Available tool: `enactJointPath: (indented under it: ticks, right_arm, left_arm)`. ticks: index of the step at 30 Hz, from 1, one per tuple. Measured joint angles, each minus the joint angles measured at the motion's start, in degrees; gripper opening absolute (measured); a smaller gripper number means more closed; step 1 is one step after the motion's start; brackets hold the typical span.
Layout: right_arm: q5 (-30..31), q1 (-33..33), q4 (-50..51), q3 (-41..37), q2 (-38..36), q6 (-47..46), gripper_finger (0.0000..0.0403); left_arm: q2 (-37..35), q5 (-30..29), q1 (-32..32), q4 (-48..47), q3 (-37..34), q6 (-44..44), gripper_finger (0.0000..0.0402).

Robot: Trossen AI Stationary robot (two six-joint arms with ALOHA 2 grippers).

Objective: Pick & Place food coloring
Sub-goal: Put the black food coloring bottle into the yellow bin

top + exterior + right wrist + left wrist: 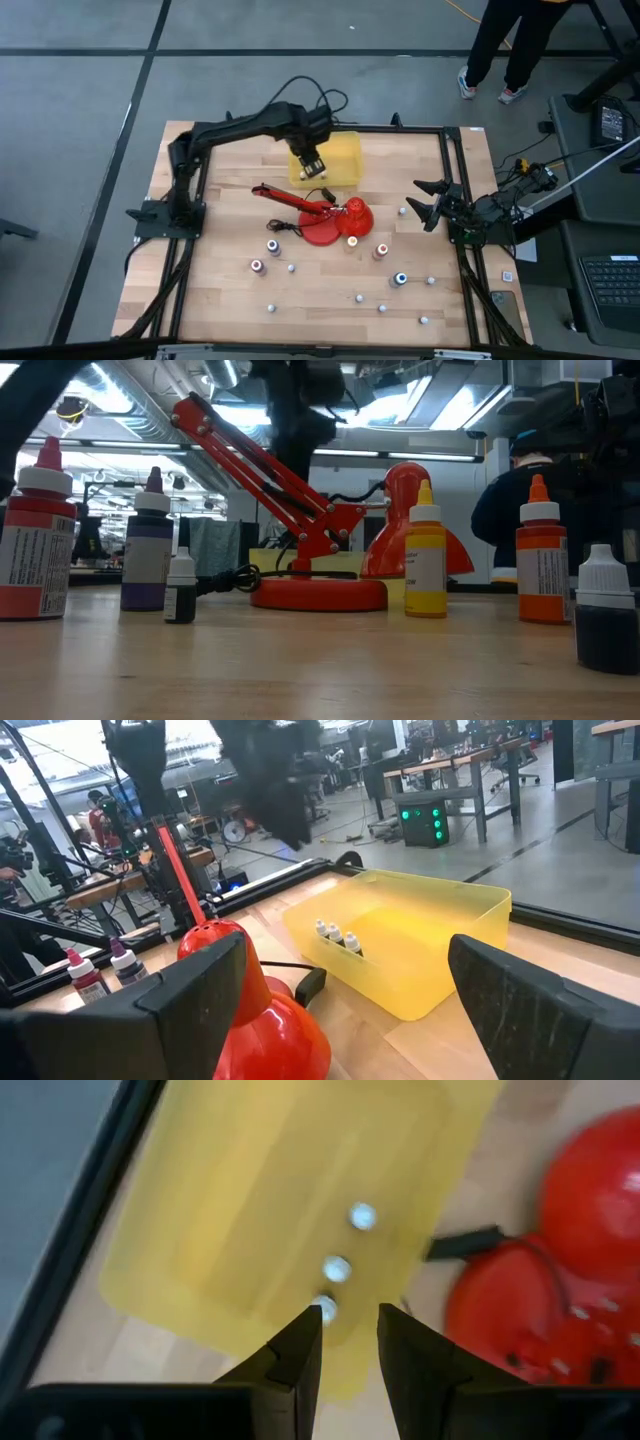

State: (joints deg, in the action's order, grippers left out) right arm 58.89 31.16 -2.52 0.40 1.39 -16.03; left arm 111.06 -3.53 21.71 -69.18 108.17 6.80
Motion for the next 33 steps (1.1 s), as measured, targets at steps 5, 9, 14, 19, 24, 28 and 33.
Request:
enactJointPath:
  ticks: [5,9,14,19,24,28,33]
  right_arm:
    - [0.0,0.0,0.0,0.0,0.0,0.0,0.0347]
    - [0.0,0.0,0.0,0.0,0.0,0.0,0.0347]
    - [0.0,0.0,0.0,0.0,0.0,0.0,0.0347]
    - [0.0,0.0,0.0,0.0,0.0,0.0,0.0347]
    - [0.0,0.0,0.0,0.0,0.0,0.0,0.0347]
    - [0.0,0.0,0.0,0.0,0.0,0.0,0.0347]
    - [0.0,0.0,0.0,0.0,0.0,0.0,0.0347]
  left_arm:
    - [-10.7,-2.7,-2.4,6.8,-10.3,3.7,0.0104]
    - [-19.5,-8.7,-3.6,8.6,-18.1,7.6,0.0121]
    - [-29.9,-12.3,-5.7,8.8,-24.2,11.4,0.0154]
    - [-38.0,-14.8,-11.8,8.8,-26.1,14.0,0.019]
    - [-39.4,-14.9,-22.7,9.0,-26.0,12.1,0.0197]
    - [-38.8,-15.2,-30.9,9.5,-24.5,11.5,0.019]
    - [-33.8,-15.7,-41.5,6.2,-21.4,11.0,0.0185]
